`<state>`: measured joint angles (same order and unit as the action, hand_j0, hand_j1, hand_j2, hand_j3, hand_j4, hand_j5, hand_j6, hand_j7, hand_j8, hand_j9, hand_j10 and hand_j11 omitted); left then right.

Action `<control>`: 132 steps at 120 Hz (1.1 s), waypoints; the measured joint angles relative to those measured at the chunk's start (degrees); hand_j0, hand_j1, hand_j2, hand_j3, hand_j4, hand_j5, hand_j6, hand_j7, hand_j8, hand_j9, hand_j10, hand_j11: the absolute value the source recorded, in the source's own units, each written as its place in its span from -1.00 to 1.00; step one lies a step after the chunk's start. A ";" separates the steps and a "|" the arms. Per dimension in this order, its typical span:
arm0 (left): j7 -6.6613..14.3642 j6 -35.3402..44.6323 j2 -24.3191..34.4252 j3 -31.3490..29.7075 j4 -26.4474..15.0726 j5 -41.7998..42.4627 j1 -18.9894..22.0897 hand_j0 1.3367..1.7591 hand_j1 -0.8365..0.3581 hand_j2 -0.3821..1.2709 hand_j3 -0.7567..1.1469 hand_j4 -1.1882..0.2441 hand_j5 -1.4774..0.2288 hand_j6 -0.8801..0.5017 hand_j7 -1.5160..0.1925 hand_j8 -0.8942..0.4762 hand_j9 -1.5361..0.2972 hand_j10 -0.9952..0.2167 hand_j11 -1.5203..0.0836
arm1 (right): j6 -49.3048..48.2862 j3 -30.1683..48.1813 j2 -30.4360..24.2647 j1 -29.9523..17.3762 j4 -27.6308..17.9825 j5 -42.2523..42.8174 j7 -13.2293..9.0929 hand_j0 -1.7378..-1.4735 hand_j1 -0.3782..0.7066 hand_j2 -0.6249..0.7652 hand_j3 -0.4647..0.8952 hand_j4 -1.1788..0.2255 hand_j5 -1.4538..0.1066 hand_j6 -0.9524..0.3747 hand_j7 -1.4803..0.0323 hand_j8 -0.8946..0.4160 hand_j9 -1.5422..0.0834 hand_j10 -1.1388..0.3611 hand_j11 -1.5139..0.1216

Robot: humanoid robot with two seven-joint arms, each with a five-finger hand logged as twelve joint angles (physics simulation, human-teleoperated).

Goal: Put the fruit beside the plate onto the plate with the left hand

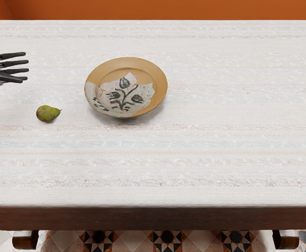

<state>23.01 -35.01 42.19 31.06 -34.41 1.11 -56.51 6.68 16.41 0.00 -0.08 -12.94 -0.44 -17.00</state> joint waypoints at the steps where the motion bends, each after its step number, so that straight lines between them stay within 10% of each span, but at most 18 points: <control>1: 0.00 0.00 0.00 0.01 -0.01 0.00 0.00 0.52 0.88 -0.52 -0.20 0.59 0.65 0.20 0.70 0.24 0.60 0.56 0.81 | 0.00 0.00 0.00 0.00 -0.01 0.00 0.00 -0.40 -0.95 -0.10 -0.32 0.68 0.86 0.44 0.96 0.37 0.90 0.52 0.85; 25: 0.67 0.00 -0.18 -6.05 -0.07 -3.23 -6.06 0.52 0.89 -0.52 -0.20 0.60 0.66 0.21 0.70 0.24 0.61 0.57 0.82 | 0.07 0.02 0.00 0.00 0.01 0.00 -0.02 -0.40 -0.95 -0.10 -0.32 0.68 0.86 0.44 0.96 0.37 0.90 0.52 0.85; 46: 2.78 0.00 -8.10 -10.82 -1.02 -23.76 -13.29 0.52 0.89 -0.53 -0.20 0.59 0.66 0.21 0.70 0.24 0.61 0.56 0.82 | 0.08 0.02 0.00 -0.08 0.02 0.00 -0.01 -0.40 -0.95 -0.10 -0.32 0.68 0.86 0.44 0.96 0.37 0.90 0.52 0.85; 90: 11.38 33.76 -8.15 -15.37 -29.33 -62.57 -7.13 0.52 0.89 -0.52 -0.20 0.59 0.66 0.20 0.70 0.23 0.61 0.56 0.82 | 0.09 0.02 0.00 -0.10 0.02 0.00 -0.02 -0.40 -0.95 -0.10 -0.32 0.68 0.86 0.44 0.96 0.37 0.90 0.52 0.85; 132: 11.97 43.37 -14.86 -23.99 -24.96 -67.26 -4.31 0.52 0.89 -0.52 -0.20 0.59 0.66 0.20 0.70 0.23 0.61 0.56 0.82 | 0.09 0.02 0.00 -0.10 0.02 0.00 -0.01 -0.40 -0.95 -0.10 -0.32 0.68 0.86 0.44 0.96 0.37 0.90 0.52 0.85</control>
<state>34.98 8.35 27.33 7.07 -59.38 -66.16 -60.82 6.77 16.44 0.00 -0.18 -12.92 -0.44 -17.01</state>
